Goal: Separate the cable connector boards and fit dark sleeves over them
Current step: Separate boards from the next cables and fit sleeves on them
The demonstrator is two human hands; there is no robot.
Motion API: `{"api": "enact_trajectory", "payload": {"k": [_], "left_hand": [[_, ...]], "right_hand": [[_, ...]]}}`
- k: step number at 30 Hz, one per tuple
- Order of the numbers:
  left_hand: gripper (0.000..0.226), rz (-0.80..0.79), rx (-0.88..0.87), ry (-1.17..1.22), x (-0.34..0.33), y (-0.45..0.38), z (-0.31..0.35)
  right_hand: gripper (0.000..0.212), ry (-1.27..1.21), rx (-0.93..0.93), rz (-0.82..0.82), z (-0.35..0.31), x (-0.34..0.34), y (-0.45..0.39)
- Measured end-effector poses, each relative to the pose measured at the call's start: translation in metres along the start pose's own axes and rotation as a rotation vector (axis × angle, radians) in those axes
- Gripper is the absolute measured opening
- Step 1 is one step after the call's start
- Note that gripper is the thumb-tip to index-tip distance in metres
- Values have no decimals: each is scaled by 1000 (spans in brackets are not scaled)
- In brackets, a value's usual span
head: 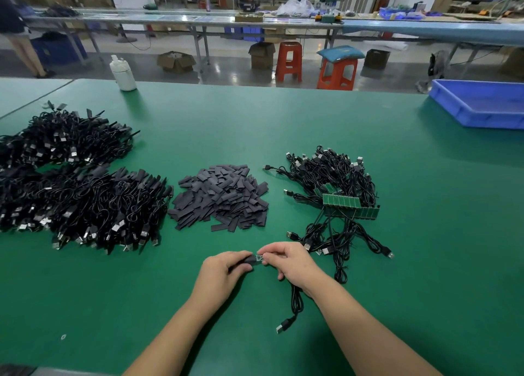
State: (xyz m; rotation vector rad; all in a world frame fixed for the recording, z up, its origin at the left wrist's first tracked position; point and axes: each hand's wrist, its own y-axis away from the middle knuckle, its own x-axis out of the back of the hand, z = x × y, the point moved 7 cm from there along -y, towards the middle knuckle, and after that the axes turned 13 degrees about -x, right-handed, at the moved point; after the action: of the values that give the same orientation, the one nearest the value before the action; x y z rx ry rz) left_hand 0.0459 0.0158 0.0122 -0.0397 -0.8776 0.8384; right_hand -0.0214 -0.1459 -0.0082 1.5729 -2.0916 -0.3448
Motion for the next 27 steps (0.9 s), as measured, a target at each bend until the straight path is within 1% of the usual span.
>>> {"api": "enact_trajectory", "payload": {"k": [2, 3, 5, 7, 9, 12, 16, 20, 25, 27], "left_hand": [[22, 22, 41, 45, -1, -2, -1], [22, 8, 35, 45, -3, -3, 0], [22, -48, -14, 19, -7, -7, 6], [21, -107, -60, -25, -11, -13, 12], [19, -141, -72, -43, -14, -18, 15], [17, -194, -80, -69, -18, -23, 19], [17, -148, -48, -65, -12, -25, 19], [18, -109, -55, -95, -10, -26, 21], [21, -172, -94, -164, -18, -30, 26], [23, -204, -84, -207, -24, -31, 29]], "right_hand": [[19, -18, -1, -13, 0, 0, 0], [18, -25, -2, -22, 0, 0, 0], [17, -38, -2, -40, 2, -2, 1], [23, -42, -2, -53, 3, -4, 1], [31, -43, 4, -56, 3, -4, 0], [30, -52, 9, -50, 4, -2, 0], [20, -35, -2, -36, 5, 0, 0], [25, 19, -27, -53, 4, -3, 1], [31, 8, -43, -112, 1, -6, 2], [33, -5, -47, -129, 1, -7, 3]]}}
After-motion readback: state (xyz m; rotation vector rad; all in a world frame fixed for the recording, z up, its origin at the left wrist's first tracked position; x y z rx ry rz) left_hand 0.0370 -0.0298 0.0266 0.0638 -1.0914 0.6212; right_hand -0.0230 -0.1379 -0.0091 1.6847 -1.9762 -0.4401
